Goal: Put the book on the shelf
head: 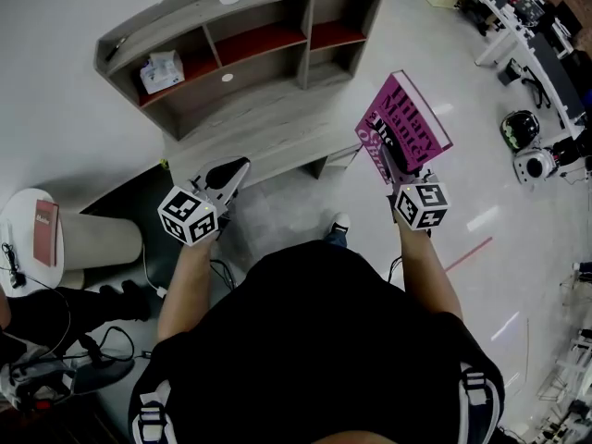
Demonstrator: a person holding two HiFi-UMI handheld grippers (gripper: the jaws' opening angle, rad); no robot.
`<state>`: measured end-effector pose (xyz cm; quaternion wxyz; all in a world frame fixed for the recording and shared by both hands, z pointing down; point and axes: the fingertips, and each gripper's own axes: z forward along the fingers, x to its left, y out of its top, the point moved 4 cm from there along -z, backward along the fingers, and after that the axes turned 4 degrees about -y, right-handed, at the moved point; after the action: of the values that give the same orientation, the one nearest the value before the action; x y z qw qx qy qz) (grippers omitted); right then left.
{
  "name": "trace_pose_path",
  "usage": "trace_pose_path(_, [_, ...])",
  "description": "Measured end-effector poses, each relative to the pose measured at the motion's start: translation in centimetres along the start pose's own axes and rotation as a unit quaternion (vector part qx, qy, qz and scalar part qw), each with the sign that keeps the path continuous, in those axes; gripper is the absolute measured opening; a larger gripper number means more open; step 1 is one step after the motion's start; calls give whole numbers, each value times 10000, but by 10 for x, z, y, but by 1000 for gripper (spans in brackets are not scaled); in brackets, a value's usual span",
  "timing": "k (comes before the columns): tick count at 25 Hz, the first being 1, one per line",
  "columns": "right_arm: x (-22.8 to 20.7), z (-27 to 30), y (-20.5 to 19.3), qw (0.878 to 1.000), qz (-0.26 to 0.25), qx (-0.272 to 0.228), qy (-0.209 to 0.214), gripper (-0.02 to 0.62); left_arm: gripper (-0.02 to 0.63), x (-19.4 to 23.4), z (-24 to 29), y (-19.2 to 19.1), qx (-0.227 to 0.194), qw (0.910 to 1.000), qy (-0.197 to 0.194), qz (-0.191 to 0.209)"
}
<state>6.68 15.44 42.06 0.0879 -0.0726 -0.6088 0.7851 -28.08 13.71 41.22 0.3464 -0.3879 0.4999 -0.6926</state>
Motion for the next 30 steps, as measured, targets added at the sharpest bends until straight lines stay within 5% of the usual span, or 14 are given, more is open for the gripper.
trace_pose_path(30, [-80, 58, 3, 9990, 64, 122, 415, 152, 31, 5, 88, 15, 131, 9995, 249, -147])
